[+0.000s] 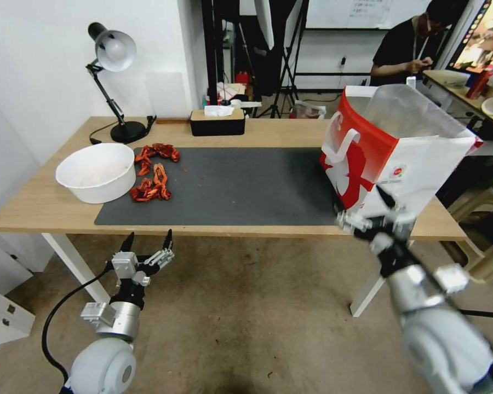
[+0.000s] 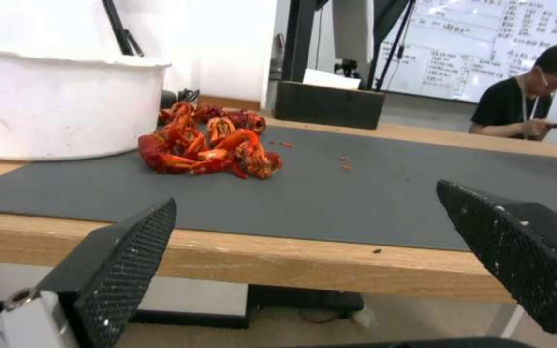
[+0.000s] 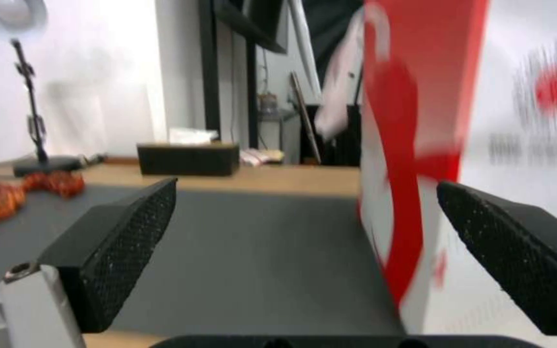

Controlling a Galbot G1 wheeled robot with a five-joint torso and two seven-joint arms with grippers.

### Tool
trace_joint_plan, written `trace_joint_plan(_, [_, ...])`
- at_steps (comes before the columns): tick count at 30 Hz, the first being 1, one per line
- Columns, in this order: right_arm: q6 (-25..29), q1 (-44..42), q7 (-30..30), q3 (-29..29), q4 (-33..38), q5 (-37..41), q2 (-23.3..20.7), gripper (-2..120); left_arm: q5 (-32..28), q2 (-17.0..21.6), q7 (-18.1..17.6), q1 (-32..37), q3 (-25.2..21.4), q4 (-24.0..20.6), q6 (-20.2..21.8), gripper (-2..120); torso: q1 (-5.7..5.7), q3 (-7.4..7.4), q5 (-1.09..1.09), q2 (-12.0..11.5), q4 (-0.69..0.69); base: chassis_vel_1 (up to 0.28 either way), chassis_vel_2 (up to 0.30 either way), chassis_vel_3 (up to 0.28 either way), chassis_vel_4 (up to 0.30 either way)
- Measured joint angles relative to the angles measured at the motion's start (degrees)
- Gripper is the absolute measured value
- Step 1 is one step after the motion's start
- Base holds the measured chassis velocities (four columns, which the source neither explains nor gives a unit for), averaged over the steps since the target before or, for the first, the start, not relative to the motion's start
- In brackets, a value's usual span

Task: Close the takeout container lid, then place the container into the takeout bag.

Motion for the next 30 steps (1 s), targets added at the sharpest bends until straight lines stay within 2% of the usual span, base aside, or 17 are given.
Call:
trace_joint_plan(2, [2.72,-1.13,-0.26,-0.5,-2.81,-1.41,2.15,100,0.09,-0.12,0.48,0.22,0.19,0.44,-1.22,100,0.0,0.0,-0.01,0.0,0.0,0.0,0.0,0.0,0.0])
trace_joint_plan(10, [5.11,-2.14,-0.54,-2.0,-6.93,-2.19,4.7,100,0.58,-0.63,1.22,0.64,0.56,1.61,-3.14,100,0.0,0.01,-0.01,0.0,0.0,0.0,0.0,0.0,0.0])
trace_joint_plan(17, [5.4,-2.79,-0.6,-2.43,-7.83,-1.71,5.64,100,0.61,-0.62,1.75,0.34,0.72,2.68,-4.48,100,0.0,0.01,-0.01,-0.01,0.0,0.0,0.0,0.0,0.0])
trace_joint_plan(30, [4.95,-2.97,-0.45,-2.47,-7.76,-1.24,5.76,100,0.62,-0.46,1.94,0.21,0.75,2.84,-4.47,100,0.0,0.01,0.0,-0.01,0.0,0.0,0.0,0.0,0.0])
